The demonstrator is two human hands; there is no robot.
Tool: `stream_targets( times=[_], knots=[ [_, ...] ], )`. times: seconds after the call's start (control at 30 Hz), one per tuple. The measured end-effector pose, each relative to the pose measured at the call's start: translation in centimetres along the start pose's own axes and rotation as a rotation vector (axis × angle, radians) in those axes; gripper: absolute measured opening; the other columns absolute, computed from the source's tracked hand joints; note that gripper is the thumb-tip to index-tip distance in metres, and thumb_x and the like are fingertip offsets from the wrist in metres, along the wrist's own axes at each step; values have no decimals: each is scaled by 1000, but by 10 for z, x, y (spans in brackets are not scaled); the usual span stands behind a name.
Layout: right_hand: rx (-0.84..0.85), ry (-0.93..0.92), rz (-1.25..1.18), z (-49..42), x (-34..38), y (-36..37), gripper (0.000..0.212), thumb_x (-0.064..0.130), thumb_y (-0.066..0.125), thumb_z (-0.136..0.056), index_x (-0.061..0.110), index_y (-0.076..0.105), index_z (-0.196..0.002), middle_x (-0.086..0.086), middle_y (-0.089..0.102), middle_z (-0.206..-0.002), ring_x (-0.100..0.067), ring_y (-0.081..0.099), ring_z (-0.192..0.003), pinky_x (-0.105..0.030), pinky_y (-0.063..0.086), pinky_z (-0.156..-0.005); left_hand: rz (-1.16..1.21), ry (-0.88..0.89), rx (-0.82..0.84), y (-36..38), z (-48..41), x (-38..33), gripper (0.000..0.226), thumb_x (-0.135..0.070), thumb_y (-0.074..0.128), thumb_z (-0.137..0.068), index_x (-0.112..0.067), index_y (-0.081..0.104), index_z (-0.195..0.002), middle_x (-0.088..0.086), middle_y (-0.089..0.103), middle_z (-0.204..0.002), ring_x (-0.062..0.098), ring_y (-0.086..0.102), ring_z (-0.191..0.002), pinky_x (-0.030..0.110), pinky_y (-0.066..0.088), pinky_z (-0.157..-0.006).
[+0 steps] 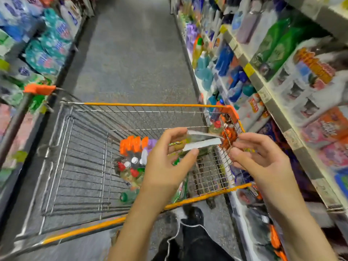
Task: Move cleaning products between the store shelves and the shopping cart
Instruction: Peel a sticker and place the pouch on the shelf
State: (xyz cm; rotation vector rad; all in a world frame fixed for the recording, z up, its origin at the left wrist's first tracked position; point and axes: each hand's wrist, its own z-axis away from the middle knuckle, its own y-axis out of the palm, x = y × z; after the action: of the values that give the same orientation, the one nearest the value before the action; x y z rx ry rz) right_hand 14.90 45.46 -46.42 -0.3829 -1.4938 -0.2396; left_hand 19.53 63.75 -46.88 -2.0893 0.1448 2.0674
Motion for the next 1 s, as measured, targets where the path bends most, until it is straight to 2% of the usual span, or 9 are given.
stream_targets(
  times=[0.13, 0.23, 0.33, 0.43, 0.53, 0.73, 0.83, 0.9, 1.0],
  knots=[
    [41, 154, -27, -51, -40, 14, 21, 4, 67, -85, 17, 64, -100, -8, 66, -91, -18, 62, -81, -25, 56, -70, -30, -66, -50, 3, -34, 29, 40, -12, 72, -83, -42, 55, -104, -32, 63, -103, -6, 62, -100, 12, 47, -83],
    [105, 184, 2, -85, -59, 23, 18, 8, 71, -85, 20, 66, -98, -8, 67, -91, -20, 64, -82, -36, 55, -78, -59, -86, -113, 14, -60, 48, 40, -12, 71, -84, -43, 55, -103, -21, 64, -104, -1, 63, -100, 18, 50, -85],
    [163, 217, 50, -115, -73, 30, 18, 16, 76, -82, 21, 66, -96, -6, 65, -89, -19, 63, -79, -38, 53, -77, -74, -117, -132, 25, -85, 69, 37, -7, 70, -85, -37, 56, -102, -24, 65, -98, -4, 62, -96, 15, 48, -84],
    [196, 354, 38, -141, -97, 37, 17, 22, 76, -81, 20, 66, -94, -5, 64, -89, -21, 63, -84, -38, 53, -76, -107, -165, -139, 30, -105, 91, 31, -21, 72, -82, -36, 58, -106, -16, 64, -107, 0, 60, -104, 17, 47, -88],
    [142, 616, 23, -164, -133, 44, 8, 23, 67, -89, 16, 64, -92, -6, 65, -91, -21, 64, -80, -36, 55, -72, -165, -213, -132, 30, -119, 114, 36, -21, 74, -82, -29, 58, -114, -7, 60, -116, 1, 57, -109, 11, 44, -90],
    [41, 1142, -26, -200, -228, 66, 32, 38, 67, -89, 10, 56, -102, -5, 57, -82, -18, 57, -68, -39, 52, -68, -196, -322, -83, 22, -121, 139, 39, -19, 73, -82, -41, 53, -108, -21, 58, -115, -9, 55, -105, 5, 40, -87],
    [4, 1251, -95, -213, -258, 77, 32, 42, 61, -92, 12, 52, -90, -7, 50, -87, -20, 52, -74, -44, 51, -84, -193, -316, -87, 15, -119, 139, 37, -17, 72, -83, -40, 55, -107, -22, 59, -112, -9, 54, -106, 4, 40, -86],
    [-36, 1269, -154, -221, -275, 81, 30, 41, 56, -96, 11, 52, -94, -7, 50, -88, -20, 51, -76, -45, 48, -97, -187, -326, -83, 11, -116, 138, 35, -18, 72, -84, -36, 56, -109, -21, 59, -112, -10, 54, -105, 2, 39, -83],
    [-125, 1207, -255, -229, -292, 86, 21, 31, 52, -99, 11, 53, -103, -12, 58, -113, -22, 58, -87, -41, 49, -88, -202, -332, -83, 5, -112, 140, 33, -20, 72, -85, -34, 57, -111, -20, 59, -113, -9, 55, -107, 3, 39, -84]
  ],
)
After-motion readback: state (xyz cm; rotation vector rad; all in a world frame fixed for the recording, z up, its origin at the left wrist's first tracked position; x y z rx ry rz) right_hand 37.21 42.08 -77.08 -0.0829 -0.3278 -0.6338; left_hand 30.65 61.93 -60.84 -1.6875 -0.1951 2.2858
